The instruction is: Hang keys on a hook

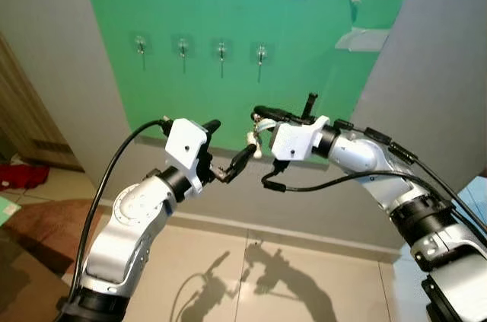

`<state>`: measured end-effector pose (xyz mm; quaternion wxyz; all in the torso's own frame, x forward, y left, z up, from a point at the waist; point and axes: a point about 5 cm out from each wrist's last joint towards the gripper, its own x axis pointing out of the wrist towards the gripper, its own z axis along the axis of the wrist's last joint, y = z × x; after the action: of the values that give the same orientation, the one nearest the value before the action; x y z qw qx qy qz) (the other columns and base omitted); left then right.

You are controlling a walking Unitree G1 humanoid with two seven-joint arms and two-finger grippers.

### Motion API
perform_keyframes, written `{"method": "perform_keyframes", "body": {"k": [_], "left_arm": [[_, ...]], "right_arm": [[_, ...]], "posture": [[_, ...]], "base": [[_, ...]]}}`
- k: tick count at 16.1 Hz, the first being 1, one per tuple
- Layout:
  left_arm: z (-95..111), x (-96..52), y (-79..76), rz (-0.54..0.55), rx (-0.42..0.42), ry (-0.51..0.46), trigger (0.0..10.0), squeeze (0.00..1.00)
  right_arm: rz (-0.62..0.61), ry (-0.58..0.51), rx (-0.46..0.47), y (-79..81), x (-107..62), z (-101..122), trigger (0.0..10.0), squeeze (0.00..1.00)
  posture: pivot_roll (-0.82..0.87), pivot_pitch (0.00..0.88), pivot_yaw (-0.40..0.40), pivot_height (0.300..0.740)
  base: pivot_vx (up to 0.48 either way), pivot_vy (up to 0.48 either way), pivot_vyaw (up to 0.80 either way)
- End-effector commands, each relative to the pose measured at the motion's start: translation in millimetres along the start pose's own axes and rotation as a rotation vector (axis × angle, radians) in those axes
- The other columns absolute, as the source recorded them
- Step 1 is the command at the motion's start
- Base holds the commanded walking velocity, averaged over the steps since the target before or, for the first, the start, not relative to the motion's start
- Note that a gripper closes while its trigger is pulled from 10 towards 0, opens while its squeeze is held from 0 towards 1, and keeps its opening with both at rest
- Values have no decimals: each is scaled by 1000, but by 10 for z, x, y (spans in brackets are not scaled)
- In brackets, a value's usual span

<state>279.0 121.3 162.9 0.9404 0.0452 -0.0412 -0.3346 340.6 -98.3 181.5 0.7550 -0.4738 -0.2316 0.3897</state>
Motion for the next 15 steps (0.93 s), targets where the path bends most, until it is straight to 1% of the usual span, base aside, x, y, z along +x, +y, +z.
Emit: {"method": "perform_keyframes", "body": {"k": [1, 4, 5, 7, 9, 13, 15], "left_arm": [[71, 33, -31, -25, 22, -18, 10000, 0], [49, 36, -60, -44, 17, -9, 10000, 0], [49, 36, -60, -44, 17, -9, 10000, 0], [17, 40, -62, -40, 16, 1, 10000, 0], [-8, 46, -41, -23, 14, 7, 10000, 0], [-27, 42, -1, 4, 18, 11, 10000, 0], [-50, 45, 20, 14, 21, 19, 10000, 0]], "right_arm": [[-11, -19, -22, -59, 45, 36, 0, 0], [-29, -45, -36, -90, 134, 77, 0, 0], [-29, -45, -36, -90, 134, 77, 0, 0], [-59, -89, -25, -162, 213, 190, 0, 0], [-65, -111, -31, -178, 244, 246, 0, 0], [-69, -123, -27, -177, 201, 249, 0, 0], [-81, -118, -27, -214, 181, 248, 0, 0]], "posture": [[-44, 0, 1, 740], [-42, 0, 0, 740], [-42, 0, 0, 740], [-45, 0, 2, 740], [-46, 0, 2, 740], [-49, 0, 3, 740], [-52, 0, 5, 740]], "base": [[0, 0, 0], [0, 0, 0], [0, 0, 0], [0, 0, 0], [0, 0, 0], [0, 0, 0], [0, 0, 0]]}}
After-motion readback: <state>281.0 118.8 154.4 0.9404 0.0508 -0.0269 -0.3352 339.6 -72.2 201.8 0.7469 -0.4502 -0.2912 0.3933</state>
